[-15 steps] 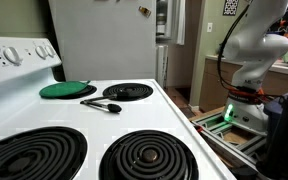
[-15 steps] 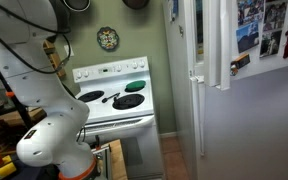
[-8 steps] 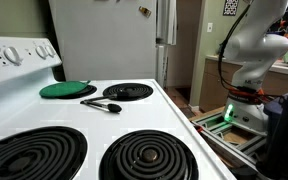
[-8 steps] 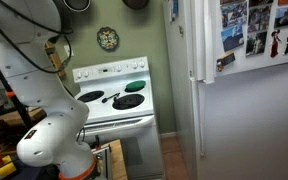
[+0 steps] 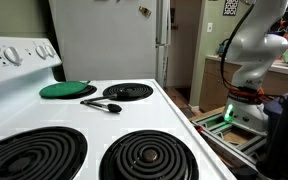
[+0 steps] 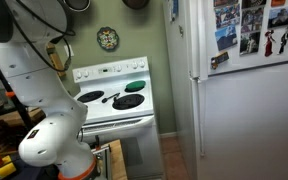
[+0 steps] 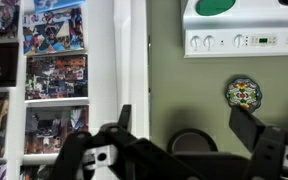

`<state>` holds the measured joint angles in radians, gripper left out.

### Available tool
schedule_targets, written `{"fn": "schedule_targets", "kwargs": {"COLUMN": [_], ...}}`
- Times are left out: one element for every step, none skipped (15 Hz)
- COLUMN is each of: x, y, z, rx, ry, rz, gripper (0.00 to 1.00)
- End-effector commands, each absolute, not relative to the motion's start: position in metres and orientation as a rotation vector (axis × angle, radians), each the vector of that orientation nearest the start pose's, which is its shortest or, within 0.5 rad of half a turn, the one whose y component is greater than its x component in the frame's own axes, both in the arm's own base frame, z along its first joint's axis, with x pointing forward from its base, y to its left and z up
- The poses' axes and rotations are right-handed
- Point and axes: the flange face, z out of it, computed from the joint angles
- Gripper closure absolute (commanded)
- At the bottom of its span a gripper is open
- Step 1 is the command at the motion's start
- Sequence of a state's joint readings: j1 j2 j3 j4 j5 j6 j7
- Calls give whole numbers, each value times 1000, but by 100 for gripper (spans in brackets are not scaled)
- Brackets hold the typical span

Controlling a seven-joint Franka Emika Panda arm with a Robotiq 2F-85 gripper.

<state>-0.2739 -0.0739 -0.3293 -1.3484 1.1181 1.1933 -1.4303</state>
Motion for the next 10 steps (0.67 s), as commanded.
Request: {"fn": "schedule_targets", "kwargs": {"x": [451, 454, 458, 461, 463, 465, 467, 469, 472, 475], "y": [-144, -137, -132, -127, -123, -119, -115, -112, -109, -107], "z": [792, 788, 787, 785, 783, 783, 781, 779, 778, 777], "rx": [-1758, -1732, -1715, -1702, -1686, -1672, -1669, -1663, -1661, -1660], "ry": [-1329, -1336, -1337, -1336, -1332, -1326, -1317, -1307, -1287, -1280], "rz": [-1129, -1120, -1119, -1115, -1122, -1130, -1129, -1135, -1153, -1163], "gripper": [0, 0, 0, 0, 0, 0, 0, 0, 0, 0]}}
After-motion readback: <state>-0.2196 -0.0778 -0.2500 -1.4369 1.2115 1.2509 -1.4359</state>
